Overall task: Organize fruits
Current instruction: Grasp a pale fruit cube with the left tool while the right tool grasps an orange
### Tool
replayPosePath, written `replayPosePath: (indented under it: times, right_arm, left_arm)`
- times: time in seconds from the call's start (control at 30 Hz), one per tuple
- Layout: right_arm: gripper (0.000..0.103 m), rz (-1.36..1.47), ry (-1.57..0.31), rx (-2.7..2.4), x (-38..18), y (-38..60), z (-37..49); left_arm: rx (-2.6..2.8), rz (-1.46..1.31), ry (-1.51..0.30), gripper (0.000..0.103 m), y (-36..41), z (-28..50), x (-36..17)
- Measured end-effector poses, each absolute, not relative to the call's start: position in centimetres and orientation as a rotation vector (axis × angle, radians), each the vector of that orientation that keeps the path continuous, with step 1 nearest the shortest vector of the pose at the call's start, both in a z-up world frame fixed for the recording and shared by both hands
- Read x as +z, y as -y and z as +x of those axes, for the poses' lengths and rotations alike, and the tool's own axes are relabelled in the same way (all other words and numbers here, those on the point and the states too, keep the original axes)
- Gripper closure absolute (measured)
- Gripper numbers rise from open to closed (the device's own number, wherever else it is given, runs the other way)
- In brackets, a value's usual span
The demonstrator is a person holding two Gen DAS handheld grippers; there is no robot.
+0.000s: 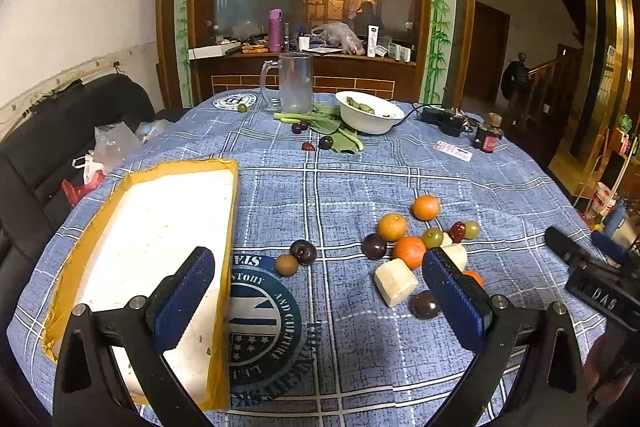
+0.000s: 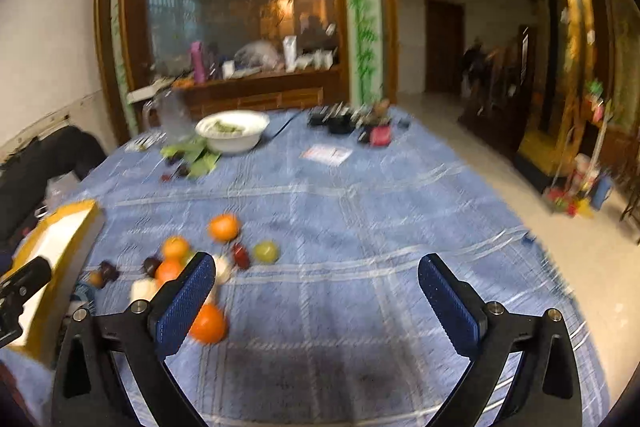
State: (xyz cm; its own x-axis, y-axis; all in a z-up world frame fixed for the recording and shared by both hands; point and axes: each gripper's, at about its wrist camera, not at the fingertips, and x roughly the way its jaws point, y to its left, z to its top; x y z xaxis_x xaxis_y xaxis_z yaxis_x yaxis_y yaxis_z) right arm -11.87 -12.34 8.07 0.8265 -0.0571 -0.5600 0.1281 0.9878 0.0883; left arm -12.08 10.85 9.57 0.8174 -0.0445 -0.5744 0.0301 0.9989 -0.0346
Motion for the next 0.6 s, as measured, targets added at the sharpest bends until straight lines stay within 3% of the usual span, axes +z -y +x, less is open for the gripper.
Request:
replayPosePath:
  times: [0.6]
  right_arm:
    - [0.001,0.163,-0.69,0.019,6.0,11.1,-11.1]
  left_arm:
    - [-0.064,-0.044,-0.672,0.0,-11.1,-11.0,8.3]
